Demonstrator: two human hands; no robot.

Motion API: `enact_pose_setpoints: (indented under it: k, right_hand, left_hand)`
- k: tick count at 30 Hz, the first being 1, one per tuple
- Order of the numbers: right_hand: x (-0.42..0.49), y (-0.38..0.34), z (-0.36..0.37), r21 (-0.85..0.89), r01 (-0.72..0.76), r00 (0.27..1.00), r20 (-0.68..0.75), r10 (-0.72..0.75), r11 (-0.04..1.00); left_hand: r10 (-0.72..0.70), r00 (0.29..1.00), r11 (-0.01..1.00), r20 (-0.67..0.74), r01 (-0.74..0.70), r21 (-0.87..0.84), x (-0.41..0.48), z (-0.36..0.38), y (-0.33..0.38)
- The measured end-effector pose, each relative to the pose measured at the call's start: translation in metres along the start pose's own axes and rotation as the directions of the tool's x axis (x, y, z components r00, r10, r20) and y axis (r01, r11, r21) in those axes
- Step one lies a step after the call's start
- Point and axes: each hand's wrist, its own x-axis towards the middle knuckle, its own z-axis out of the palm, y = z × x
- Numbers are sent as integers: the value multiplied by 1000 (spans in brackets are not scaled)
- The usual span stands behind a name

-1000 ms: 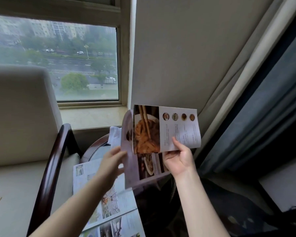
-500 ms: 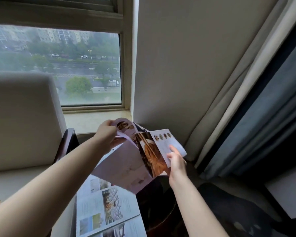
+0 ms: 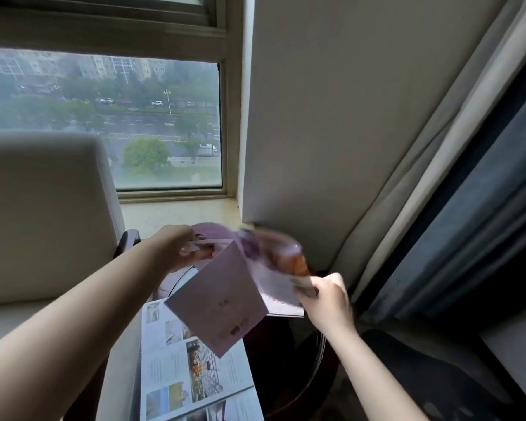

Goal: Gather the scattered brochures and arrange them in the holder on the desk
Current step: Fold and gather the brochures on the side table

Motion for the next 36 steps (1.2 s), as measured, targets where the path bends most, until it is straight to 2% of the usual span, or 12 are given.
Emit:
enact_pose_setpoints:
  k: [2, 5, 8, 13, 15, 17, 19, 21, 24, 26, 30, 36]
  right_hand:
    - [4, -6, -1, -10, 15, 998, -63, -16, 1000]
    - [6, -26, 0, 443, -74, 995, 96, 34, 893]
    - [9, -35, 8, 551, -139, 980, 196, 34, 823]
    - [12, -40, 16, 757, -295, 916, 398, -52, 583]
    - [7, -40, 19, 760, -322, 890, 446, -92, 564]
    - [4, -39, 24, 682, -243, 906, 414, -90, 690]
    - [7, -37, 32, 621, -234, 948, 318, 33, 748]
    - [13, -33, 34, 673, -319, 946, 264, 186, 668]
    - [23, -27, 32, 777, -359, 928, 241, 283, 517]
    - [27, -26, 30, 766, -327, 941, 208, 269, 553]
    - [35, -18, 24, 745, -304, 951, 206, 229, 594]
    - [45, 9, 0, 764, -430, 902, 389, 189, 482]
  left_hand:
    - [-48, 997, 997, 68, 43, 62, 0, -1, 0]
    - [0, 996, 976, 88, -20, 217, -1, 3, 0]
    - [47, 998, 914, 49, -63, 401, -4, 13, -3]
    - [44, 996, 936, -78, -14, 352, 6, 23, -10]
    - [57, 994, 965, -89, -32, 259, 15, 23, -15]
    - [38, 997, 992, -60, -31, 121, 21, 21, -21]
    - [-7, 998, 999, 63, 10, -37, 22, 19, -25]
    - [2, 971, 990, 238, 32, -136, 24, 17, -30]
    - [49, 911, 992, 409, -91, 86, 18, 9, -46]
    - [85, 864, 968, 497, -190, 163, 14, 6, -63]
    - [241, 889, 944, 388, -308, 118, 13, 1, -77]
    - [212, 884, 974, 416, -227, -13, 21, -34, -67]
